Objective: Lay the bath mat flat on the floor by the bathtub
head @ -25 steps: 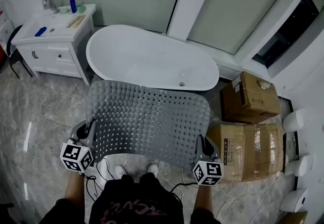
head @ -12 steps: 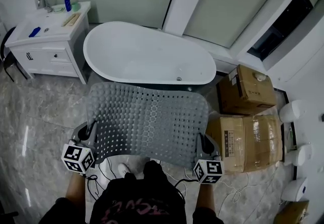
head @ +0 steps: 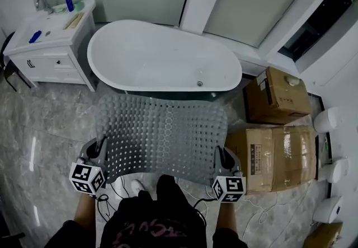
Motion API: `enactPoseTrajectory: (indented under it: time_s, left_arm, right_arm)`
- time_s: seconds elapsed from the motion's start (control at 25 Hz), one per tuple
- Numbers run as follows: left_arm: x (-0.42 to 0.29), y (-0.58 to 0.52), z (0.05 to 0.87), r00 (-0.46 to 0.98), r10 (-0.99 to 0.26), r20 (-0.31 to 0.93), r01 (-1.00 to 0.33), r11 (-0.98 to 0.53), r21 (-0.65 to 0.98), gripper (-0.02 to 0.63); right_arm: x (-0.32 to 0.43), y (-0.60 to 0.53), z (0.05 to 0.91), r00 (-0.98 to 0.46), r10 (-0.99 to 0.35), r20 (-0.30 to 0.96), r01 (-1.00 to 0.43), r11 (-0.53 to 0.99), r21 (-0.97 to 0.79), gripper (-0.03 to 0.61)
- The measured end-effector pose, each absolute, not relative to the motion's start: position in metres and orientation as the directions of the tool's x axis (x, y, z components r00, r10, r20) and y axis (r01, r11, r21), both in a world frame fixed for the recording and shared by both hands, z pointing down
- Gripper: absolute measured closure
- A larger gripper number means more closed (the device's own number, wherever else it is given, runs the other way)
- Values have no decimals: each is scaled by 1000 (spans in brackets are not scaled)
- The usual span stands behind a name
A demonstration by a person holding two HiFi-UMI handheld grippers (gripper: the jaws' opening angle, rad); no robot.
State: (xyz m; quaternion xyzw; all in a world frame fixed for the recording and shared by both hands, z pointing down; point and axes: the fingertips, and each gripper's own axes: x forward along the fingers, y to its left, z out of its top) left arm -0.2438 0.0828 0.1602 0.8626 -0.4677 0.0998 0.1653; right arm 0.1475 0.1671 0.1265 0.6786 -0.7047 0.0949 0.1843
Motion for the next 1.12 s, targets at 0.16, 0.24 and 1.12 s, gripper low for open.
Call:
enactPoseTrajectory:
  time_s: [0.16, 0.24, 1.12]
  left_arm:
    - [-225, 67, 163, 527, -775, 349, -850, -491, 191, 600]
    - [-213, 59, 164, 516, -777, 361, -856, -484, 181, 600]
    - [-130, 32, 164, 390, -808, 442, -920, -367, 141, 600]
  right_arm:
    - [166, 148, 136, -30, -914, 403, -993, 74, 93, 526]
    - [179, 137, 142, -41, -911, 410, -993, 83, 84, 526]
    - [273, 77, 178, -171, -880, 442, -983, 183, -17, 526]
